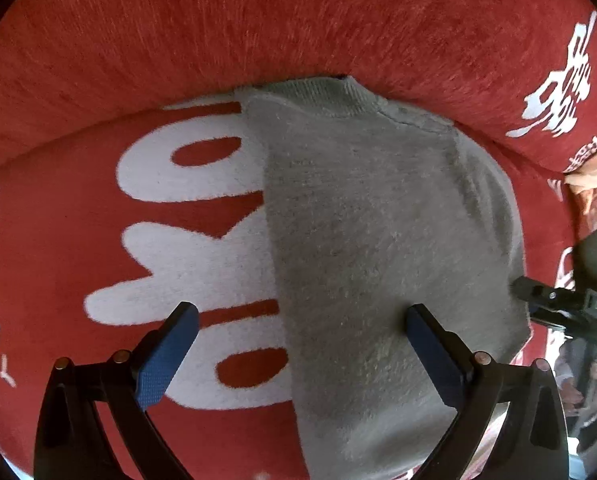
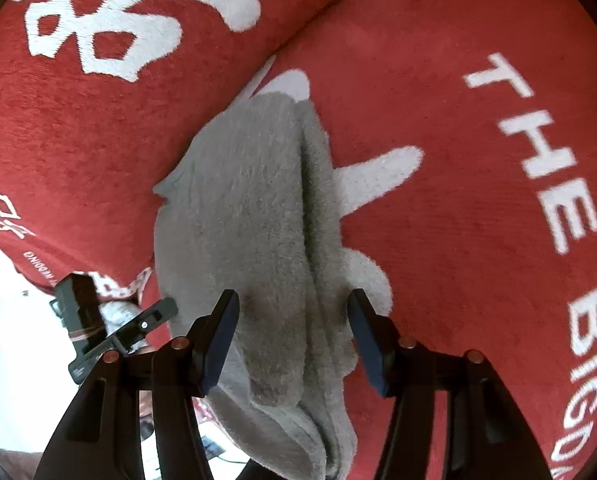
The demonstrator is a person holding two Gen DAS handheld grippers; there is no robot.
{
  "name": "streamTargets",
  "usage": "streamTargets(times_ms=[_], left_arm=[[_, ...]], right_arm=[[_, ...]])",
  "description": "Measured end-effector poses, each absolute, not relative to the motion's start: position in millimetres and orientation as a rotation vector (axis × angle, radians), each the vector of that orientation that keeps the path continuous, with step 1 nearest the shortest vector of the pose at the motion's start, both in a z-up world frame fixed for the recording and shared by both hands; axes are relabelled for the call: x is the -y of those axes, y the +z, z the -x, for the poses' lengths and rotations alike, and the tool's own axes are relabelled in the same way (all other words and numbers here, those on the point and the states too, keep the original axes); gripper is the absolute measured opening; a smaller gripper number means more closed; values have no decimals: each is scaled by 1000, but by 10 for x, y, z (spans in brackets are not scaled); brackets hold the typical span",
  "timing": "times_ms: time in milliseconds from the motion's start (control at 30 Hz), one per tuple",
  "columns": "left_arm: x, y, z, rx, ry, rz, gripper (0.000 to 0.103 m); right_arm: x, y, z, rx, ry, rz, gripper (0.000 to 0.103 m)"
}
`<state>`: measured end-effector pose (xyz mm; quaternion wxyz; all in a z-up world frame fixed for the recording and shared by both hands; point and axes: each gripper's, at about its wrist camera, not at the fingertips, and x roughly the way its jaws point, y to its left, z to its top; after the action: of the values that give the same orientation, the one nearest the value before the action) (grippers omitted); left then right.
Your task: Fold small clothes
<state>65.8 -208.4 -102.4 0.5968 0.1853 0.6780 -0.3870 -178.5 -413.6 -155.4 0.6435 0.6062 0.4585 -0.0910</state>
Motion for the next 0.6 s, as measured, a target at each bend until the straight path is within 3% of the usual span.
streamTargets(times_ms=[233,600], left_arm=[[2131,-1290,-736,-1689,-981,-315,103],[2343,-1354,-581,-1681,-1033,-308,103]], right_arm=[[4211,-1596,1635,-1058,-70,-1363,65],[4144,-1683,1514,-1003,15,-1423,71]])
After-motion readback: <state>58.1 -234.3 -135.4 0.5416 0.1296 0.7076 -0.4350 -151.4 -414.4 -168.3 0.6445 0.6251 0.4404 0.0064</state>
